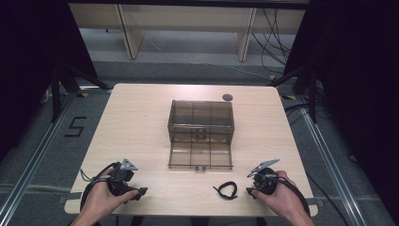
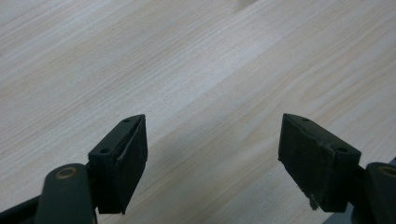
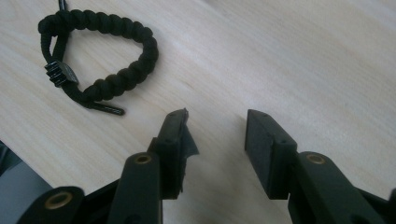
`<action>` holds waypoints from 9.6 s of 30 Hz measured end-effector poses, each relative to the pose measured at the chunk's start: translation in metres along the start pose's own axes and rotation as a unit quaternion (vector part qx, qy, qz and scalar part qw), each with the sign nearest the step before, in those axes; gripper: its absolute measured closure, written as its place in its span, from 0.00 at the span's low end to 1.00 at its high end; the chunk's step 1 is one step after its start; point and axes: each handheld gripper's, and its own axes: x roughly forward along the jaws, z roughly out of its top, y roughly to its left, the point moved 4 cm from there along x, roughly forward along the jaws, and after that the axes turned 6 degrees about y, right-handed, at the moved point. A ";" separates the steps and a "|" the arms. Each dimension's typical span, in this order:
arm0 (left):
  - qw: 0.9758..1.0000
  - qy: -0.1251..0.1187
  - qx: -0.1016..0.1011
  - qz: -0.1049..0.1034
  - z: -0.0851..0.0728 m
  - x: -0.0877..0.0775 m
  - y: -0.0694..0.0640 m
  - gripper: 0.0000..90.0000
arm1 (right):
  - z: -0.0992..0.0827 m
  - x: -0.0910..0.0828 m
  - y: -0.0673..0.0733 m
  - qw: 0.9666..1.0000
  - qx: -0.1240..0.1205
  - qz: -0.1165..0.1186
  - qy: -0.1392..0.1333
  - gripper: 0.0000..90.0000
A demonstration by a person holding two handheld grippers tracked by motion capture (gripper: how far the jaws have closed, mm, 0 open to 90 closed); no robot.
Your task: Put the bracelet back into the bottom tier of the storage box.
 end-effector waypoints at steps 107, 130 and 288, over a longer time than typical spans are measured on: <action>1.000 -0.004 0.011 0.007 -0.001 0.003 -0.003 0.25 | 0.066 0.018 0.037 0.984 -0.024 -0.002 0.177 0.87; 1.000 -0.010 0.007 0.014 0.000 0.002 -0.003 0.26 | 0.068 0.010 0.033 0.985 -0.013 -0.010 0.169 0.94; 1.000 -0.004 0.004 0.000 0.000 0.002 -0.002 0.25 | 0.170 0.006 -0.001 0.990 -0.034 -0.053 0.129 0.94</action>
